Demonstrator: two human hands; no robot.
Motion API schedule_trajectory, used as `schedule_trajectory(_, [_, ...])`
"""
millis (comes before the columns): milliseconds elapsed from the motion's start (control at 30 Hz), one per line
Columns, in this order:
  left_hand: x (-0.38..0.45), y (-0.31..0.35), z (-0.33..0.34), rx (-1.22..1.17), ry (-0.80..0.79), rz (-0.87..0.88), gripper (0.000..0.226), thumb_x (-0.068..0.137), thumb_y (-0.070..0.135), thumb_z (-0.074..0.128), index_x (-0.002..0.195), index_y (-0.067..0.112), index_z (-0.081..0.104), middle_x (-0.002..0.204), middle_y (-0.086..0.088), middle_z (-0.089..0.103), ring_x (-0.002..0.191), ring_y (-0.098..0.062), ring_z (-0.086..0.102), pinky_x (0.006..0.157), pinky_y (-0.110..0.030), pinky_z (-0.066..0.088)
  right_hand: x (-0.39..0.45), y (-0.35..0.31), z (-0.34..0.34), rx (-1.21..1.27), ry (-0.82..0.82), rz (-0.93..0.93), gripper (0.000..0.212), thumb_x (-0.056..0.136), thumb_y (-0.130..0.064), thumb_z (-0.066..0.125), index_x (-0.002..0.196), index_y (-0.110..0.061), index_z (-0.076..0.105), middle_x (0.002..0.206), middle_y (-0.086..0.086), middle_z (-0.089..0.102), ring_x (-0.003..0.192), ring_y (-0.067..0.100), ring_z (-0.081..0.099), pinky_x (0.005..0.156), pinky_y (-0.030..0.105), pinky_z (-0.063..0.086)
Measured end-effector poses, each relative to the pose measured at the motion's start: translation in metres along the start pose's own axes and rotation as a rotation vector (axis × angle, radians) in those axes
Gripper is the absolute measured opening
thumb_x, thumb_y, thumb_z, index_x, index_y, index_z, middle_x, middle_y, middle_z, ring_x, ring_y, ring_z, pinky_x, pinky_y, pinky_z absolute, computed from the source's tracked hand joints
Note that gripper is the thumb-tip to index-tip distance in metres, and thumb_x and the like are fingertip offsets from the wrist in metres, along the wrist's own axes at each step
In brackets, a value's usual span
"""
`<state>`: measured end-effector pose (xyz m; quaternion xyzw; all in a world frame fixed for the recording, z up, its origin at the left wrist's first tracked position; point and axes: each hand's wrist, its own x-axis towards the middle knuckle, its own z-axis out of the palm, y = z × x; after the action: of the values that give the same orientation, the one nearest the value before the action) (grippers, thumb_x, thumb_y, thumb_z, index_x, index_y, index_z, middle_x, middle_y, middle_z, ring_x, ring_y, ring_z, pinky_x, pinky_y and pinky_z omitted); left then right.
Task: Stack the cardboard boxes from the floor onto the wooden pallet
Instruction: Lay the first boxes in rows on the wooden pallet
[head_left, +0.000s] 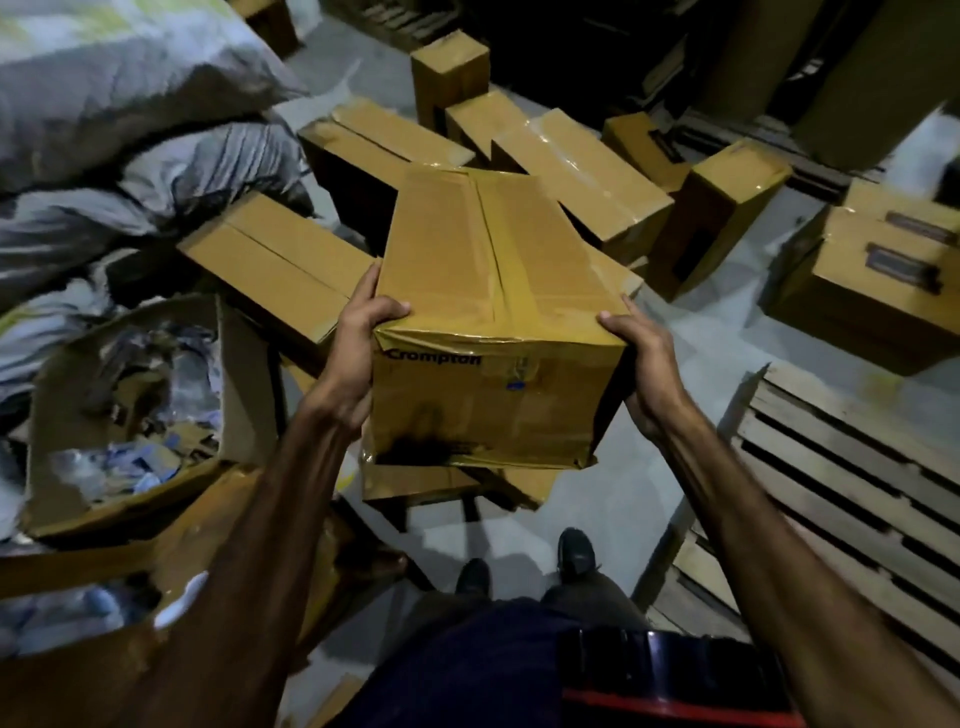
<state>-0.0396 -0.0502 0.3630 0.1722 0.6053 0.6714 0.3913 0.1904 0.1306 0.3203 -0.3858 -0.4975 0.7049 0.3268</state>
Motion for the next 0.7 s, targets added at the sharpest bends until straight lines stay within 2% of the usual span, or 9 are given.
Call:
schedule_trajectory(33, [-0.002,0.004,-0.001,-0.004,-0.019,0.008,0.056,0.1,0.005,0.045,0.151,0.026,0.046,0.131,-0.005,0.069,0.106,-0.024,0.072,0.078,-0.032,0.059,-0.007,-0.004,0.0,0.003,0.008,-0.014,0.107,0.065,-0.056,0.089,0.158,-0.023,0.048,0.158,0.01,0.049,0.136,0.03,0.058,0.115,0.054,0.048])
schedule_trajectory(100, [-0.006,0.01,0.0,-0.022,-0.062,0.028,0.069,0.094,0.01,0.052,0.16,0.024,0.039,0.143,-0.011,0.063,0.115,-0.031,0.068,0.082,-0.035,0.06,-0.023,-0.015,0.0,-0.005,0.023,-0.053,0.095,0.076,-0.046,0.08,0.159,-0.018,0.044,0.152,0.009,0.058,0.13,0.027,0.063,0.112,0.052,0.051])
schedule_trajectory(167, [-0.007,0.015,0.007,-0.03,-0.113,0.042,0.082,0.085,0.015,0.057,0.163,0.025,0.036,0.146,-0.014,0.06,0.114,-0.033,0.068,0.08,-0.036,0.06,-0.037,-0.025,-0.007,-0.03,0.054,-0.101,0.079,0.086,-0.037,0.072,0.158,-0.015,0.047,0.147,0.007,0.062,0.126,0.026,0.066,0.111,0.051,0.052])
schedule_trajectory(267, [-0.008,0.02,0.032,-0.02,-0.195,0.057,0.085,0.08,0.016,0.058,0.162,0.026,0.038,0.146,-0.013,0.059,0.114,-0.031,0.068,0.08,-0.035,0.059,-0.055,-0.038,-0.029,-0.052,0.104,-0.168,0.058,0.097,-0.027,0.063,0.153,-0.018,0.052,0.14,0.004,0.067,0.124,0.025,0.066,0.109,0.048,0.054])
schedule_trajectory(367, [-0.006,0.023,0.076,-0.015,-0.32,0.049,0.082,0.08,0.016,0.058,0.16,0.024,0.041,0.143,-0.013,0.062,0.116,-0.03,0.067,0.082,-0.036,0.059,-0.073,-0.052,-0.064,-0.052,0.206,-0.21,0.057,0.099,-0.025,0.061,0.155,-0.018,0.051,0.14,0.004,0.067,0.125,0.024,0.066,0.108,0.046,0.054])
schedule_trajectory(467, [-0.007,0.02,0.135,0.015,-0.408,0.014,0.085,0.078,0.018,0.058,0.161,0.022,0.038,0.134,-0.006,0.066,0.111,-0.026,0.069,0.086,-0.038,0.061,-0.093,-0.067,-0.111,-0.028,0.331,-0.252,0.056,0.096,-0.025,0.063,0.151,-0.017,0.055,0.139,0.006,0.068,0.127,0.027,0.065,0.11,0.049,0.053])
schedule_trajectory(600, [-0.013,0.004,0.224,0.072,-0.537,-0.039,0.09,0.078,0.022,0.061,0.163,0.025,0.034,0.143,-0.014,0.061,0.124,-0.039,0.063,0.093,-0.048,0.058,-0.13,-0.08,-0.181,0.012,0.498,-0.277,0.044,0.099,-0.025,0.06,0.143,-0.027,0.063,0.127,0.0,0.075,0.12,0.025,0.069,0.097,0.042,0.059])
schedule_trajectory(700, [-0.026,-0.012,0.294,0.126,-0.654,-0.073,0.087,0.076,0.022,0.06,0.161,0.022,0.039,0.144,-0.014,0.061,0.123,-0.037,0.063,0.089,-0.044,0.057,-0.162,-0.077,-0.234,0.058,0.654,-0.295,0.048,0.094,-0.032,0.063,0.142,-0.023,0.065,0.129,0.005,0.074,0.118,0.027,0.069,0.09,0.04,0.058])
